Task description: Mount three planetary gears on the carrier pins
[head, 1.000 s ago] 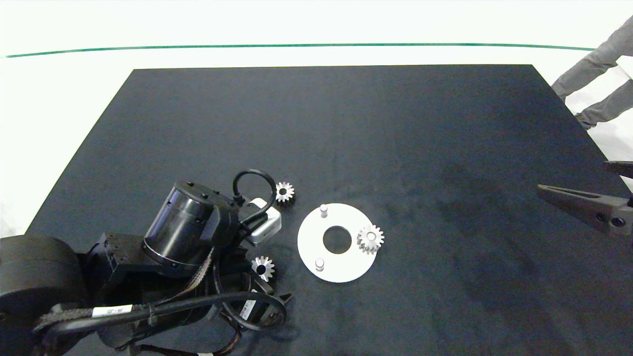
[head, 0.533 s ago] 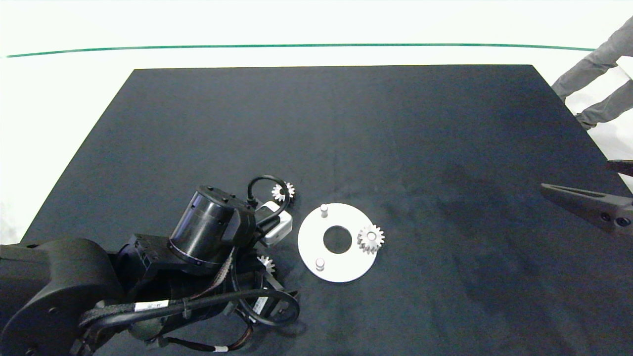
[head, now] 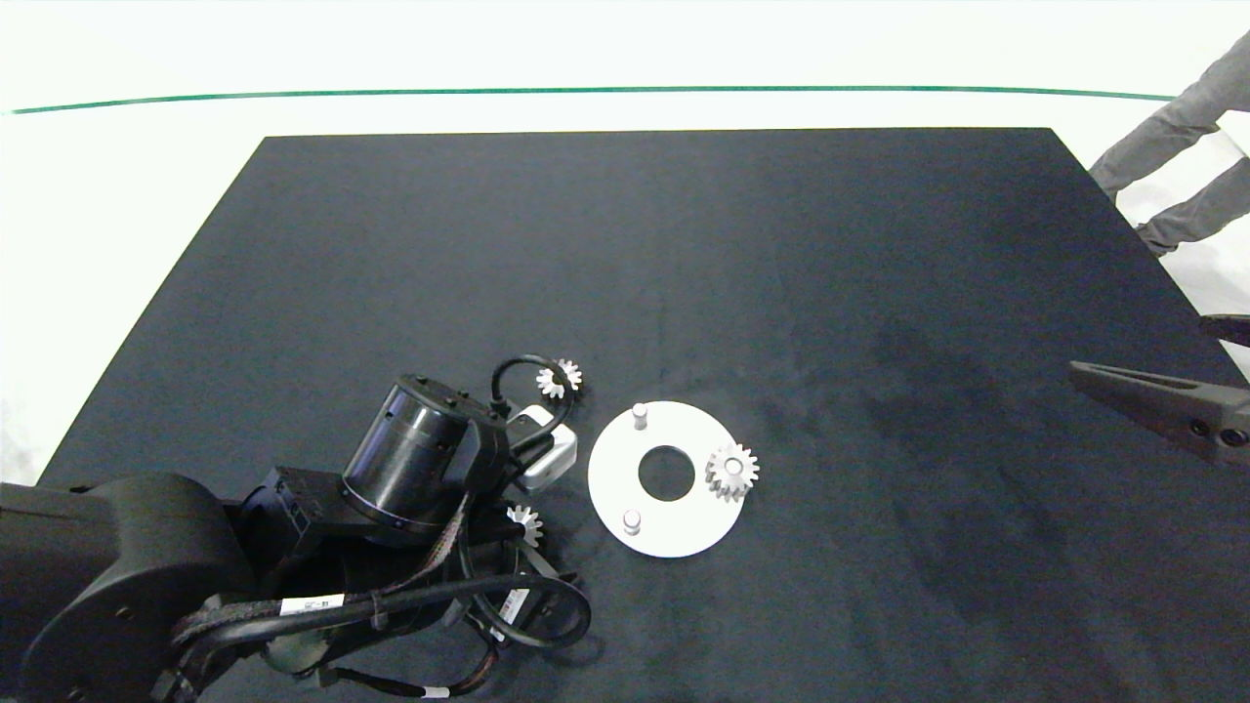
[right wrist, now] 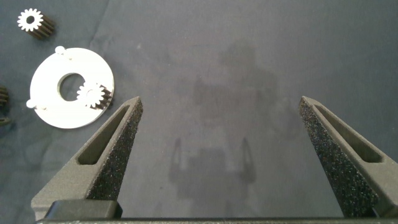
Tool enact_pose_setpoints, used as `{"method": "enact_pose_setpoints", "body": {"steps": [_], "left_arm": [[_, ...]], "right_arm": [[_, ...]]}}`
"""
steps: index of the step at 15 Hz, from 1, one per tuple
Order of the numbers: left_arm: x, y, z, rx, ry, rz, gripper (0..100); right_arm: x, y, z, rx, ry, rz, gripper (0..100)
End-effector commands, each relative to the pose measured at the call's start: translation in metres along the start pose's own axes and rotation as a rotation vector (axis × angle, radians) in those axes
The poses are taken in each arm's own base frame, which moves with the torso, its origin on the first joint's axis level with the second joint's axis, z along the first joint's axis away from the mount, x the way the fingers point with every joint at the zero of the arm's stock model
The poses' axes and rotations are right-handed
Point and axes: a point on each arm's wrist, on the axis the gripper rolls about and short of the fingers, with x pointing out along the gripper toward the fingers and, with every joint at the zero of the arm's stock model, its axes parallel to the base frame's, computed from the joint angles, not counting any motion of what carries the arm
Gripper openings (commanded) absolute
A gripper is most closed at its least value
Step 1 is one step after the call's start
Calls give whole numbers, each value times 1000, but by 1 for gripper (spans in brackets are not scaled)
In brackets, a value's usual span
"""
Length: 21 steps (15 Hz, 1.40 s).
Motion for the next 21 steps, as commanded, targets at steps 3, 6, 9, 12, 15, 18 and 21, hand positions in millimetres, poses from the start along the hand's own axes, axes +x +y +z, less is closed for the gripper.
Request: {"method": "enact_pose_setpoints", "body": {"steps": [3, 6, 9, 12, 15, 18, 21], "left_arm": [[-1, 0, 0, 0, -2, 1, 69], [-1, 0, 0, 2, -4, 0, 63], [0, 0, 0, 6, -2, 3, 57], [1, -1, 1, 5, -6, 2, 51], [1, -1, 1, 5, -9, 3, 45], [1, 0, 1, 5, -11, 3, 39], [1, -1, -1, 6, -5, 3, 33]], "right_arm": [[1, 0, 0, -2, 3, 1, 100], [1, 0, 0, -2, 3, 1, 100], [1, 0, 0, -2, 3, 1, 100], [1, 0, 0, -3, 3, 1, 100], [0, 0, 0, -3, 1, 1, 100], [-1, 0, 0, -2, -2, 2, 100], [-1, 0, 0, -2, -2, 2, 100]]}}
